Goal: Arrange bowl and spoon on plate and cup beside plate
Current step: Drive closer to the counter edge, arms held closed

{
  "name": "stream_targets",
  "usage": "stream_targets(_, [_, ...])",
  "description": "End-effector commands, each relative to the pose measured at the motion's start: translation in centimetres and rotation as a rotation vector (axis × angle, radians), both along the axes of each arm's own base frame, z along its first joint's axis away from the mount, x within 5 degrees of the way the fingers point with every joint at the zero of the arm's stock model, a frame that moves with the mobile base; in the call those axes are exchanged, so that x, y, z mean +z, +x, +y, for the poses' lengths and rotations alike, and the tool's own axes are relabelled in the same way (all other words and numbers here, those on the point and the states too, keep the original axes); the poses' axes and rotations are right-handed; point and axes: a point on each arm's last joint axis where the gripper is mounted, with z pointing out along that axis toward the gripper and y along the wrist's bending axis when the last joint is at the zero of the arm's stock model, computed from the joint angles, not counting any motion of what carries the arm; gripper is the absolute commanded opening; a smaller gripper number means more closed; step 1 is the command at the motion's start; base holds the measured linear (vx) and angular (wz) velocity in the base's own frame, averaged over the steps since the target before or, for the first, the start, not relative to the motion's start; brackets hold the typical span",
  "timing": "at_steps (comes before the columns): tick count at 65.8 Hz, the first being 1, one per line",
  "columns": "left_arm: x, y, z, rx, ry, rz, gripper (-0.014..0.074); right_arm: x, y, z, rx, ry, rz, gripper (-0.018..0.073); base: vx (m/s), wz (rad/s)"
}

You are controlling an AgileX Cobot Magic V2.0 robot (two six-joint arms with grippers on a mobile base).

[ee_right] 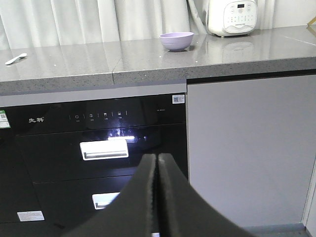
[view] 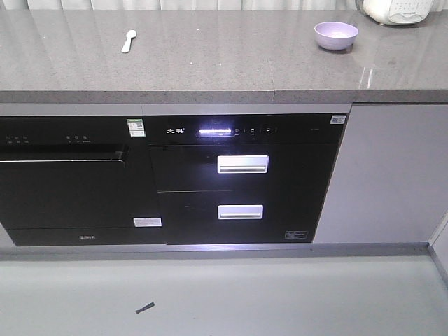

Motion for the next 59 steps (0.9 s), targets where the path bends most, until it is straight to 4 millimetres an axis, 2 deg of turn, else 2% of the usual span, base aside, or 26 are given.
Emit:
stream_targets(1, [-0.29,0.03,-0.01,0.0,-0.01,-0.057,-0.0006,0.17,0.0,0.0,0.001,-0.014,-0.068,-0.0005,0.03,0.0])
stream_targets(59, [-0.29,0.03,-0.01,0.0,-0.01,-0.057,-0.0006,0.16,0.0,0.0,0.001,-0.014,-0.067,-0.0005,0.04,0.0])
